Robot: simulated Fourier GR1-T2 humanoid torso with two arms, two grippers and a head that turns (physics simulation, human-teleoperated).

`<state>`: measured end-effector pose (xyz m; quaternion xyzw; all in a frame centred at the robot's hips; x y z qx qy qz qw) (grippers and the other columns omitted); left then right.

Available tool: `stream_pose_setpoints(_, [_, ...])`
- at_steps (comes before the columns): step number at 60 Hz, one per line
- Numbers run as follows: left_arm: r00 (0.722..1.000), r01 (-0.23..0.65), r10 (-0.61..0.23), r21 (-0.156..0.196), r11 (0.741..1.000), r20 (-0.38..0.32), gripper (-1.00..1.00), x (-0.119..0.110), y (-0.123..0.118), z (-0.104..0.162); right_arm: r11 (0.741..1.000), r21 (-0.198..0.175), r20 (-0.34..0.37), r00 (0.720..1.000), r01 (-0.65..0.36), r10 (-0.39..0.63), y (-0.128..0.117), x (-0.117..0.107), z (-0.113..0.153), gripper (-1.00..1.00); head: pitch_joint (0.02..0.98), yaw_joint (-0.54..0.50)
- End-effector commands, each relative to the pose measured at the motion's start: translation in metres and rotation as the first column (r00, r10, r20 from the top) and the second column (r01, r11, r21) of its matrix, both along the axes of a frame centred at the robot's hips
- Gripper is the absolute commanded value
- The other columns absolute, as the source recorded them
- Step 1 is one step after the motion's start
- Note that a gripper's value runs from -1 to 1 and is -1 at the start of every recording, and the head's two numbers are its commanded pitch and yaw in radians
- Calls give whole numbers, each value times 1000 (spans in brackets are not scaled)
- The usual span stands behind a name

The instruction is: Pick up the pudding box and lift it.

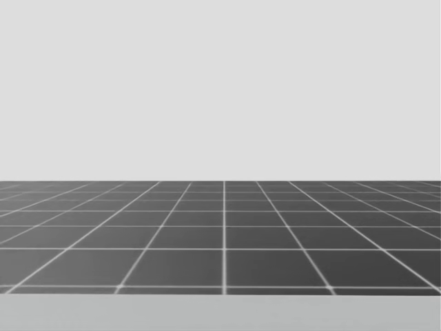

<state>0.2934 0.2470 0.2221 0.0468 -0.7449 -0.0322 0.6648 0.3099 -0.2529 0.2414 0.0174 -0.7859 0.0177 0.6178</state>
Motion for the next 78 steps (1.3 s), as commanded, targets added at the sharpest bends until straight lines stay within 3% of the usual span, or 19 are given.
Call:
stream_pose_setpoints(1, [1000,3,-3,2,1000,0,-1000,0,0,0,1000,6,25,999,31,-31,2,-2,-1,-1000,99,13])
stream_pose_setpoints(3, [1000,4,-4,2,1000,-1,-1000,0,0,0,1000,-12,22,1000,6,-6,1,-2,-1,-1000,104,12])
stream_pose_setpoints(7, [1000,5,-5,2,1000,-1,-1000,0,0,0,1000,14,-2,1000,-11,11,1,0,0,-1000,128,10])
stream_pose_setpoints(12, [1000,4,-4,3,1000,-1,-1000,0,0,0,1000,7,-14,1000,-23,23,0,0,1,-1000,184,5])
stream_pose_setpoints(36, [1000,15,-15,11,1000,-3,-1000,0,-2,0,1000,0,-22,1000,-19,19,0,1,2,-1000,565,3])
stream_pose_setpoints(58, [1000,22,-22,13,1000,-5,-1000,-1,-4,0,1000,-14,-36,999,-18,18,0,1,2,-1000,812,163])
stream_pose_setpoints(70, [999,53,-53,-23,998,-9,-1000,-4,-9,3,1000,-17,-41,999,-17,16,4,1,1,-1000,847,195])
stream_pose_setpoints(78, [999,48,-47,-83,995,21,-1000,-12,-19,13,1000,-16,-44,999,-13,13,5,2,0,-1000,842,191])
